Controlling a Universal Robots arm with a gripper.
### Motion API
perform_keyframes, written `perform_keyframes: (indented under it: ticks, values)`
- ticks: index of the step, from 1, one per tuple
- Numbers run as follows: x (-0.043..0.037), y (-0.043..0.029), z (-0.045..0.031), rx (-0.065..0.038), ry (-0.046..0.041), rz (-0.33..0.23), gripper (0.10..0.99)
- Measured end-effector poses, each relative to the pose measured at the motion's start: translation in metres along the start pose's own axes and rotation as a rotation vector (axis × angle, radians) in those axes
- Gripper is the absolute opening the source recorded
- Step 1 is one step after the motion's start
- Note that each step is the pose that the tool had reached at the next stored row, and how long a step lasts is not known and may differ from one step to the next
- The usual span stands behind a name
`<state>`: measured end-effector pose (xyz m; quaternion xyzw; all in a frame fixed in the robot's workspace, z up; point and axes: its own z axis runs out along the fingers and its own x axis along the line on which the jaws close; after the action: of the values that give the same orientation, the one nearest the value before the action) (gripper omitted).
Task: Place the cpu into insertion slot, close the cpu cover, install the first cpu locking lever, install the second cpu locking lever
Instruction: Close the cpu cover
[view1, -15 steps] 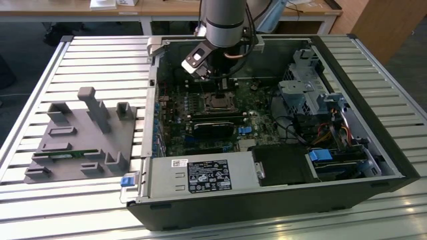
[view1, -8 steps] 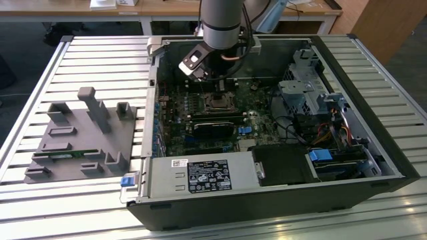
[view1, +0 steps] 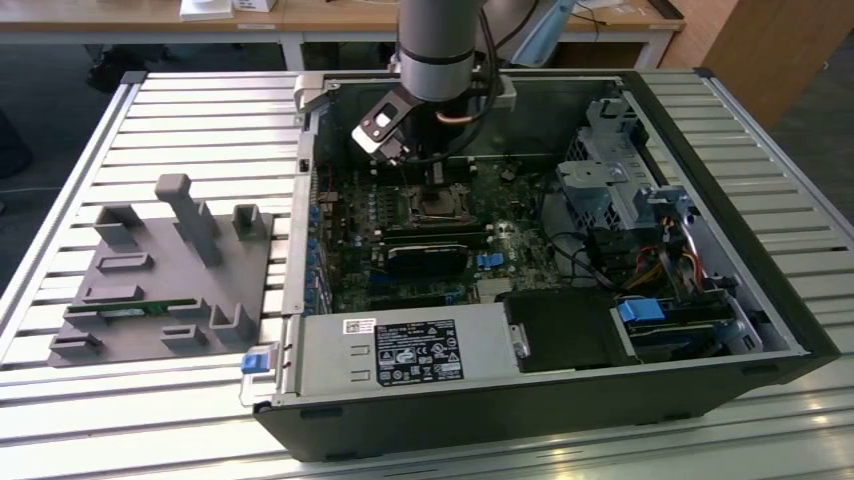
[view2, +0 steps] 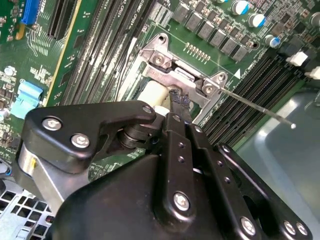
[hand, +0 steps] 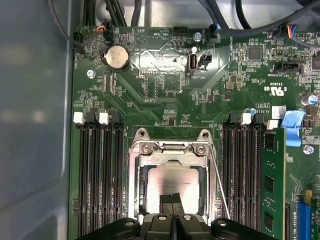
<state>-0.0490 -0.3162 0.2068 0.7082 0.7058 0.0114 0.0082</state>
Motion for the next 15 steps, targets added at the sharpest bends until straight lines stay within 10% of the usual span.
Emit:
perform_keyframes:
  ticks: [15]
  values:
    - [0.0000,-0.0034,0.0051,0.002,0.0000,0.000,0.106]
